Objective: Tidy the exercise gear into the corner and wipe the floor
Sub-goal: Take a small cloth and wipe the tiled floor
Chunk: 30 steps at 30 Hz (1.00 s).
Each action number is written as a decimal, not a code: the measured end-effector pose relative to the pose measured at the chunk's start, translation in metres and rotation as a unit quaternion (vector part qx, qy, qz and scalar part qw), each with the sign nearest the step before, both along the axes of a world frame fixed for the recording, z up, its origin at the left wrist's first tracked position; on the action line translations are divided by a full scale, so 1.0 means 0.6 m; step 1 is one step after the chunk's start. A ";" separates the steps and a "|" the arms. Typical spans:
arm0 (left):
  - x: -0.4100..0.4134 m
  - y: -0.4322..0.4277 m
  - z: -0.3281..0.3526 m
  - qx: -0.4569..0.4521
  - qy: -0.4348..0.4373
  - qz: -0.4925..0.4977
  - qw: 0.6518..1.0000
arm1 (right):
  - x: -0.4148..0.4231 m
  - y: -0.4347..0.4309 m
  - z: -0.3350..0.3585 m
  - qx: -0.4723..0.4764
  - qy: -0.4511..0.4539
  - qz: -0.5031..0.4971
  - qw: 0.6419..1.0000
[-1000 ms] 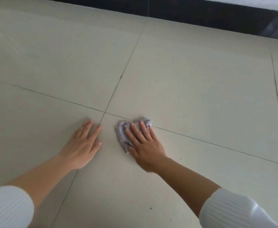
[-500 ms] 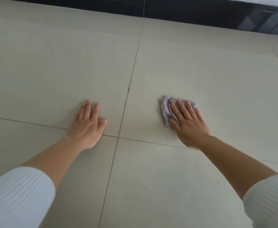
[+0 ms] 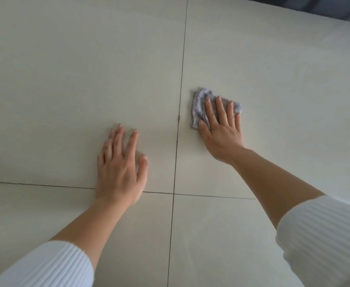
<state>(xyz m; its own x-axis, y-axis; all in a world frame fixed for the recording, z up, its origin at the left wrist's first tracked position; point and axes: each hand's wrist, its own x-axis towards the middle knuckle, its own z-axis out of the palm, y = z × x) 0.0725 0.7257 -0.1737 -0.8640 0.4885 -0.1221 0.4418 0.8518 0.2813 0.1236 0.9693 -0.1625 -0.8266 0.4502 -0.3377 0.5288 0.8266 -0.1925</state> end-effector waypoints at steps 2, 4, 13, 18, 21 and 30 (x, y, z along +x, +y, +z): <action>-0.004 0.002 0.005 -0.011 -0.010 -0.002 1.000 | 0.020 -0.035 0.008 -0.011 -0.005 0.027 1.000; -0.008 0.005 0.009 -0.026 -0.016 -0.008 1.000 | 0.046 -0.065 0.017 -0.016 -0.027 0.052 0.998; -0.009 0.005 0.018 -0.021 -0.011 -0.003 1.000 | 0.118 -0.129 0.057 -0.032 -0.069 0.055 0.996; -0.003 0.004 0.012 -0.006 -0.007 0.006 1.000 | 0.048 -0.043 0.030 0.004 -0.054 0.011 0.998; -0.007 0.005 0.009 -0.001 0.004 -0.003 1.000 | -0.012 0.003 0.016 -0.005 -0.046 -0.017 0.999; -0.008 0.002 0.002 -0.001 0.025 -0.010 1.000 | -0.180 0.100 -0.003 0.007 -0.001 -0.069 0.998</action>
